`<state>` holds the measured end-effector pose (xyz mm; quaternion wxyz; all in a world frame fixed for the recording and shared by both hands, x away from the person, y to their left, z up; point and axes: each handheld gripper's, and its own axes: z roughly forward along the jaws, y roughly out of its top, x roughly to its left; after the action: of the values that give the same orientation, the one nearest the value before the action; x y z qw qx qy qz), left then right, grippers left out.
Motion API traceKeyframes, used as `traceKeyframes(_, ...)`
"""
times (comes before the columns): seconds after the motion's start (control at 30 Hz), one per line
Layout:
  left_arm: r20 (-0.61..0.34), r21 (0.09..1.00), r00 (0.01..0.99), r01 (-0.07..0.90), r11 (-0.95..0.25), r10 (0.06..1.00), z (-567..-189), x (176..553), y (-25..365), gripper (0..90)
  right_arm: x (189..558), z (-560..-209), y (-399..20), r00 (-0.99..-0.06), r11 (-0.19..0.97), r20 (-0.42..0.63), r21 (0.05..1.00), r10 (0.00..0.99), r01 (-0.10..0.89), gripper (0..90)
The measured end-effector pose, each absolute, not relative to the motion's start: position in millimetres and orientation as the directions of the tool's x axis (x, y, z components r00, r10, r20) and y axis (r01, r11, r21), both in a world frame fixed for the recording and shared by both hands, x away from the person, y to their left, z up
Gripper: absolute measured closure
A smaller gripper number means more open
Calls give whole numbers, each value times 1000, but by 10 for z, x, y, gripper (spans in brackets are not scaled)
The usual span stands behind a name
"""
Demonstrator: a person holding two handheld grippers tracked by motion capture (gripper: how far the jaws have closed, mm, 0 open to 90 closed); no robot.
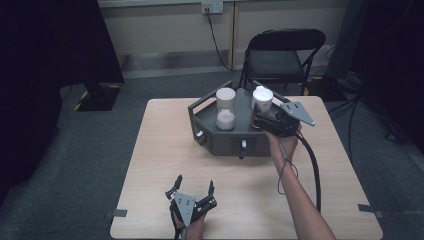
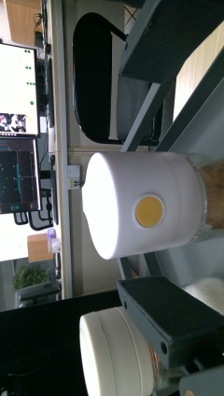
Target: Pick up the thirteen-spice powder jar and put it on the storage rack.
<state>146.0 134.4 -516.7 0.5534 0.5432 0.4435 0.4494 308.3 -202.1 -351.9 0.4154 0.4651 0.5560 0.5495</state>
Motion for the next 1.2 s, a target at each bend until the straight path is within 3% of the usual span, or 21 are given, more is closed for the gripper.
traceKeyframes(1.2,-6,1000,201,-17,10,980,-5171,1460,1338,2,2232,-3940,-2267,-193,9,-7,1000,981,10,0)
